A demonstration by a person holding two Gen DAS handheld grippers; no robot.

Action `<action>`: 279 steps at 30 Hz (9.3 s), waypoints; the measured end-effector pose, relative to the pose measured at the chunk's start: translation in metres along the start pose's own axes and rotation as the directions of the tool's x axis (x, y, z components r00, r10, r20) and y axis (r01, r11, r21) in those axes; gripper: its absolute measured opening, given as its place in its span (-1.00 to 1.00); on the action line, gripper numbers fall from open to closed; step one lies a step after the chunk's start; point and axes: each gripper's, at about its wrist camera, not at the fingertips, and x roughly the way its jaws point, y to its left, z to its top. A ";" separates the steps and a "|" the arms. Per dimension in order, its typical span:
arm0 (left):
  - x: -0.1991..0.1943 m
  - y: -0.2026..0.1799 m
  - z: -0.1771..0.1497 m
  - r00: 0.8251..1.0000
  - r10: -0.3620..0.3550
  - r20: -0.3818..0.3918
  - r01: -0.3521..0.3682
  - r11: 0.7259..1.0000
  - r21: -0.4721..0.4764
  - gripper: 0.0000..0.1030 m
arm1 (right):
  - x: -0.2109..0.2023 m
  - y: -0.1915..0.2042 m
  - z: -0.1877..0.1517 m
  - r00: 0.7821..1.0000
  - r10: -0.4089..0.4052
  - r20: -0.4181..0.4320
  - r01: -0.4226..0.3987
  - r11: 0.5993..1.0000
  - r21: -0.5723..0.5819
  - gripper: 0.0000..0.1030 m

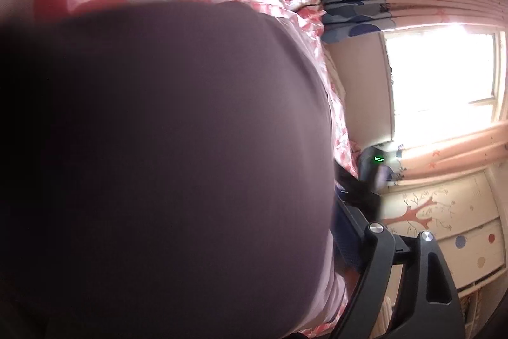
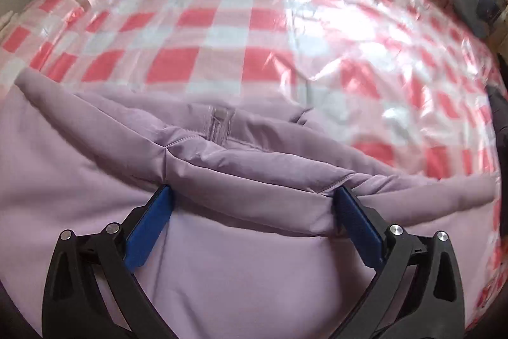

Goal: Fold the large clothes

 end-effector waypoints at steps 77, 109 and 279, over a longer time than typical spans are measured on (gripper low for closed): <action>0.043 -0.267 -0.264 0.977 0.170 -0.132 0.050 0.415 0.909 0.17 | -0.106 -0.256 -0.170 0.863 0.396 0.314 -0.483 0.831 0.278 0.87; 0.155 -0.199 -0.120 0.920 0.294 -0.258 -0.031 0.713 0.700 0.67 | -0.080 -0.240 -0.210 0.902 0.257 0.348 -0.389 0.834 0.392 0.89; 0.045 -0.143 -0.067 0.887 0.381 0.262 -0.414 0.404 0.816 0.87 | -0.056 -0.119 -0.176 0.767 0.591 0.249 -0.641 0.695 0.326 0.89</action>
